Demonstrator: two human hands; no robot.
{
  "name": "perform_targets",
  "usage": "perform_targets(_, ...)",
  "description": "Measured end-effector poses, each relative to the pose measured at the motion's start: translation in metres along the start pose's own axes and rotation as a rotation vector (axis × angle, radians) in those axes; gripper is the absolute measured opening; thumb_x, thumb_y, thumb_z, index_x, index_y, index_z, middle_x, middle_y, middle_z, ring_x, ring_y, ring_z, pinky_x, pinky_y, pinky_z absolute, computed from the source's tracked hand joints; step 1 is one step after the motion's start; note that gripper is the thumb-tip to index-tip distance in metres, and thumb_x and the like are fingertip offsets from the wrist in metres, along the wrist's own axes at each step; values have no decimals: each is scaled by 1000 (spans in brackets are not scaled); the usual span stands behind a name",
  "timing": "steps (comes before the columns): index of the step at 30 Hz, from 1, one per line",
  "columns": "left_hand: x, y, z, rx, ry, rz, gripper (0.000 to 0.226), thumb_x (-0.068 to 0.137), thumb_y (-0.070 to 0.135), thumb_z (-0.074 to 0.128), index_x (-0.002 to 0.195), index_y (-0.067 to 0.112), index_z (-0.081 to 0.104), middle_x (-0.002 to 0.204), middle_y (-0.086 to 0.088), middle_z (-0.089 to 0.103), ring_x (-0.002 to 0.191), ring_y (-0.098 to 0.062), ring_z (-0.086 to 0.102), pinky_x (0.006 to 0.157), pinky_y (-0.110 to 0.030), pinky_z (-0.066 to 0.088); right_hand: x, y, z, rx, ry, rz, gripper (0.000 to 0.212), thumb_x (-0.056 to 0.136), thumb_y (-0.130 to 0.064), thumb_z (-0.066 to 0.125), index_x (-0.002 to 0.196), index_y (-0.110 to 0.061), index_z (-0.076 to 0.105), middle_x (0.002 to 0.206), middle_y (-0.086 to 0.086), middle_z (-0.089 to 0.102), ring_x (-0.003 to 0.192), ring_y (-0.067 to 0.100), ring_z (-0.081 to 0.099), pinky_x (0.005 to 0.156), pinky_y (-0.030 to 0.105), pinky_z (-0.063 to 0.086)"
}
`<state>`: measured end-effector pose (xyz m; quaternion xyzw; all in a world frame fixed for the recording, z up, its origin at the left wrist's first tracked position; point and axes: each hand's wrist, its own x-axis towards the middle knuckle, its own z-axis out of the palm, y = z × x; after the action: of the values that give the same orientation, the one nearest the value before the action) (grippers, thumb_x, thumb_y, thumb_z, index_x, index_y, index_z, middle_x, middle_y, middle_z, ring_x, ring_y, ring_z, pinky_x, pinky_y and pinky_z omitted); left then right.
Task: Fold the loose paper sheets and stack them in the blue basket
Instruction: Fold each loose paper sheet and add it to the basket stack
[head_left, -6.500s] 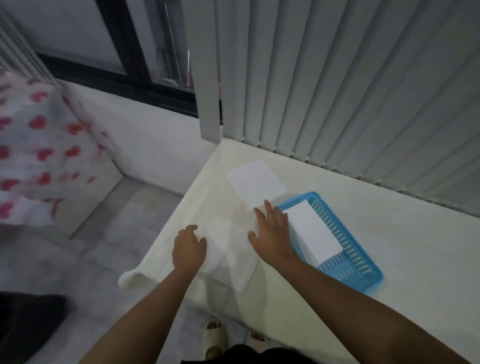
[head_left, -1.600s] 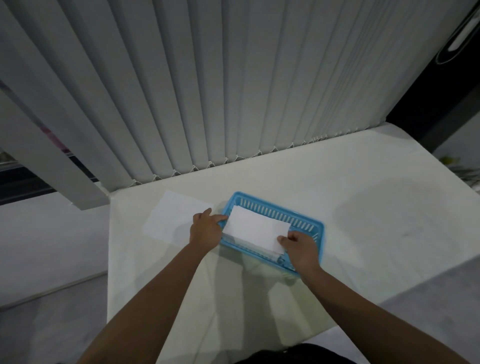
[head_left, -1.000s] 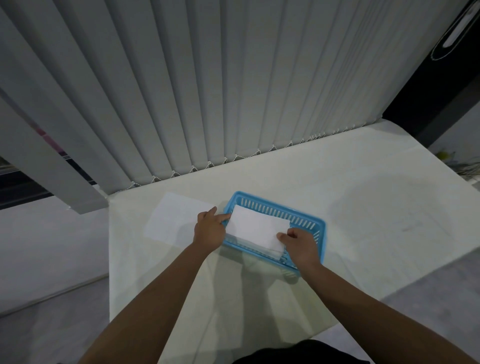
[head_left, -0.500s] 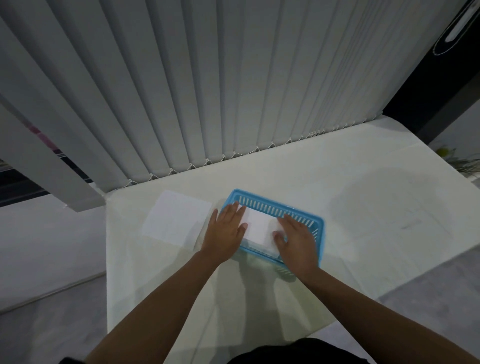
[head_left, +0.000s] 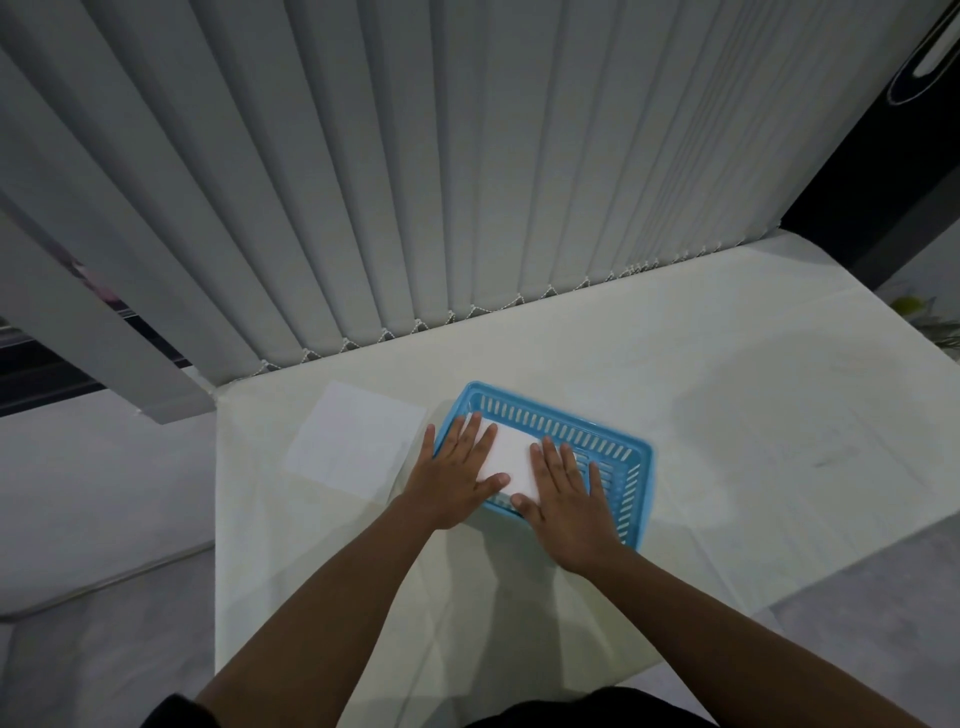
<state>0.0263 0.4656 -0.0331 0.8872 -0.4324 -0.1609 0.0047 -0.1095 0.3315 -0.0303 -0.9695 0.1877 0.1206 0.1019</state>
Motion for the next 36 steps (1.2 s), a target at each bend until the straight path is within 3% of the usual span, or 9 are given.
perform_targets(9, -5, 4, -1, -17, 67, -38, 94, 74, 69, -13, 153, 21, -1, 163, -5, -6, 150, -24, -7, 119, -47, -6, -2, 4, -2, 12, 9, -4, 90, 77, -68, -17, 153, -21, -6, 163, 0, -8, 149, 21, -12, 118, 48, -10)
perform_targets(13, -21, -9, -5, -117, 190, -118, 79, 87, 63, -1, 151, 22, 19, 162, -4, 15, 150, -22, 11, 121, -42, 4, 0, 7, -15, 84, 159, -1, 86, 84, -67, -10, 150, -24, 25, 160, -2, 21, 147, 24, 16, 119, 46, -1)
perform_targets(16, -38, -33, -1, -222, 323, -269, 61, 93, 52, 20, 141, 20, 42, 150, -5, 41, 139, -25, 38, 116, -40, 25, 17, -2, -22, 155, 308, -49, 64, 92, -58, 20, 136, -23, 50, 148, 1, 46, 135, 29, 40, 115, 46, 12)
perform_targets(18, -50, -51, 2, -285, 341, -407, 55, 95, 50, 27, 139, 21, 45, 150, -3, 42, 138, -23, 38, 116, -38, 25, 34, -15, -29, 169, 356, -104, 55, 90, -49, 30, 129, -22, 57, 142, 3, 52, 129, 31, 45, 111, 45, 13)
perform_targets(21, -66, -75, 8, -323, 341, -584, 48, 98, 41, 40, 141, 21, 42, 152, -2, 39, 141, -21, 34, 119, -37, 21, 60, -45, -39, 179, 351, -194, 46, 88, -39, 40, 126, -20, 60, 142, 4, 51, 130, 30, 43, 114, 46, 14)
perform_targets(26, -81, -112, 8, -326, 319, -734, 46, 94, 33, 50, 138, 17, 46, 149, -8, 43, 138, -29, 37, 115, -42, 29, 107, -99, -37, 120, 262, -340, 35, 87, -26, 55, 119, -19, 65, 142, 5, 52, 129, 32, 45, 113, 51, 24)
perform_targets(30, -79, -138, 1, -348, 249, -800, 47, 94, 33, 50, 137, 16, 45, 146, -7, 45, 135, -30, 39, 110, -43, 36, 144, -139, -34, 63, 121, -429, 38, 92, -24, 50, 128, -19, 59, 149, 4, 43, 136, 29, 35, 116, 46, 17)
perform_targets(36, -62, -156, 0, -421, 209, -798, 49, 94, 34, 49, 138, 15, 42, 146, -6, 43, 134, -28, 39, 110, -40, 36, 194, -185, -24, -39, 26, -541, 42, 92, -21, 46, 134, -19, 53, 151, 3, 39, 137, 29, 33, 115, 42, 18)
